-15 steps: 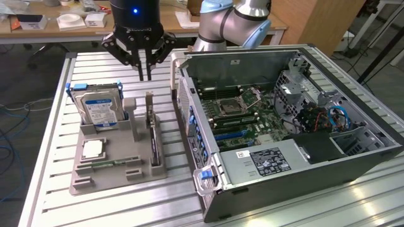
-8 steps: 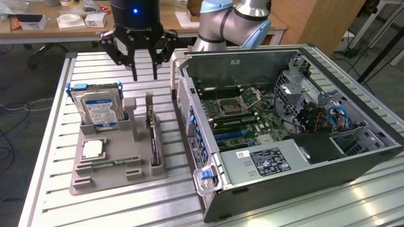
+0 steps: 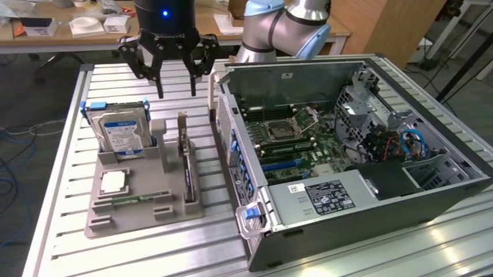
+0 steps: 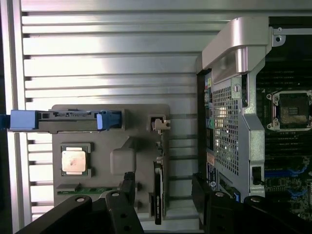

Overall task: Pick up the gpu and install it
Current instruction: 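Pick up the gpu and move the gpu toward the slot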

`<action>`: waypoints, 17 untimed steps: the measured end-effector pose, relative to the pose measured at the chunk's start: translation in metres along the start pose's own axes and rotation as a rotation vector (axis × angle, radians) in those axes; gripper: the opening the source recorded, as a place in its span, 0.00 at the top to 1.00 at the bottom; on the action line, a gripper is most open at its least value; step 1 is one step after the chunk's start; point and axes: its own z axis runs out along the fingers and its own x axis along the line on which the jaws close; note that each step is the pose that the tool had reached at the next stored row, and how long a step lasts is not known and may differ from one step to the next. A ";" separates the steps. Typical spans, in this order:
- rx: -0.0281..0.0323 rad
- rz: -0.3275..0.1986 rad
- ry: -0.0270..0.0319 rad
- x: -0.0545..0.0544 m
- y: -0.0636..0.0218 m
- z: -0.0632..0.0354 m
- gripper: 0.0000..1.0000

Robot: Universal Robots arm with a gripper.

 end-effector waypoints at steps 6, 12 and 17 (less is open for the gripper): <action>0.0000 0.000 0.0000 0.000 0.0000 0.0006 0.41; 0.0000 0.000 0.0001 0.000 -0.0001 0.0034 0.41; 0.0000 0.000 0.0001 0.000 -0.0003 0.0060 0.41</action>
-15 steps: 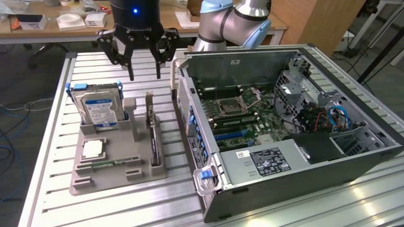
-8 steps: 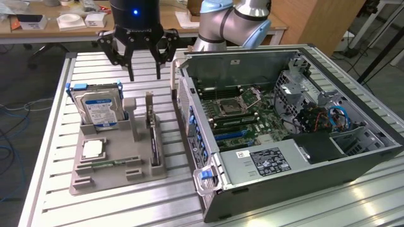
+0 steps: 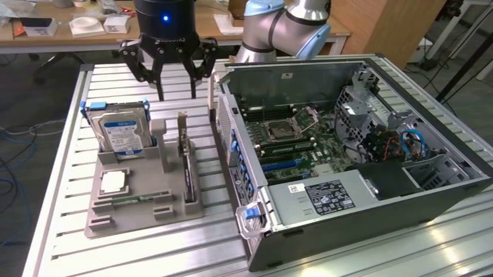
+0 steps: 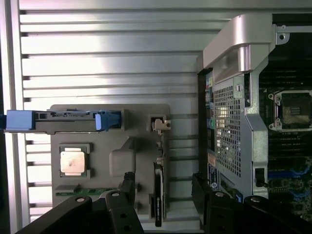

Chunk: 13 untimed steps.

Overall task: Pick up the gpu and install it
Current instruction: 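Pick up the gpu and move the gpu toward the slot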

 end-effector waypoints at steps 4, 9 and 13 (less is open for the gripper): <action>0.0000 0.000 0.0000 0.000 -0.0001 0.0018 0.41; 0.0001 0.000 0.0001 0.000 -0.0002 0.0026 0.41; -0.0012 0.000 -0.0003 0.000 -0.0001 0.0030 0.41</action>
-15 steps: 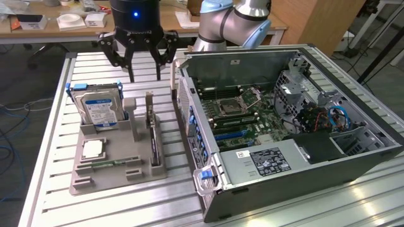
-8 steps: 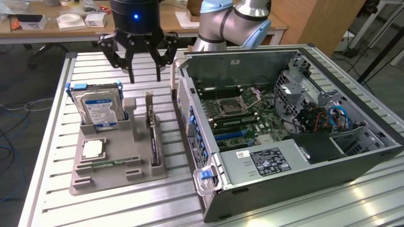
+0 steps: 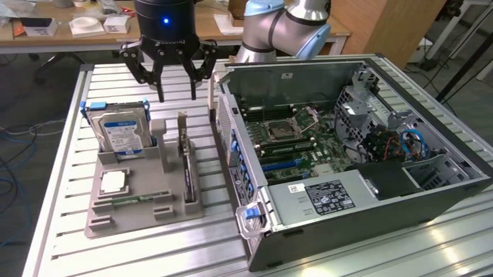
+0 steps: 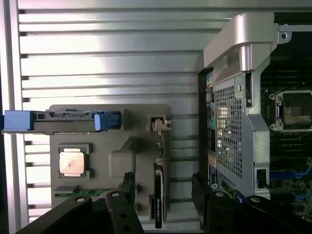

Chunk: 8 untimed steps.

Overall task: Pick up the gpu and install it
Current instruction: 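Pick up the gpu and move the gpu toward the slot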

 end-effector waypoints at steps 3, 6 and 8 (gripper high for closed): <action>0.0000 0.000 0.0001 0.000 -0.0003 0.0009 0.41; 0.0000 0.000 0.0001 0.000 -0.0006 0.0024 0.41; 0.0000 0.000 0.0001 0.000 -0.0007 0.0035 0.41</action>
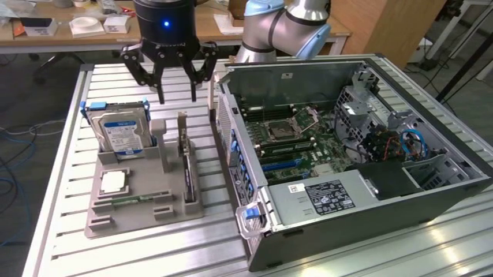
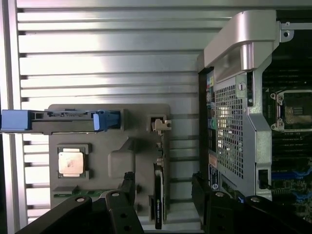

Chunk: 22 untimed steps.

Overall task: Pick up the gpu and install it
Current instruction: 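Pick up the gpu and move the gpu toward the slot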

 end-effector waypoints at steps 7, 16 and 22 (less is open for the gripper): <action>0.0000 0.000 0.0000 0.000 -0.0005 0.0042 0.41; 0.0000 0.000 0.0000 0.000 -0.0008 0.0103 0.41; 0.0001 0.000 0.0000 0.000 -0.0010 0.0143 0.41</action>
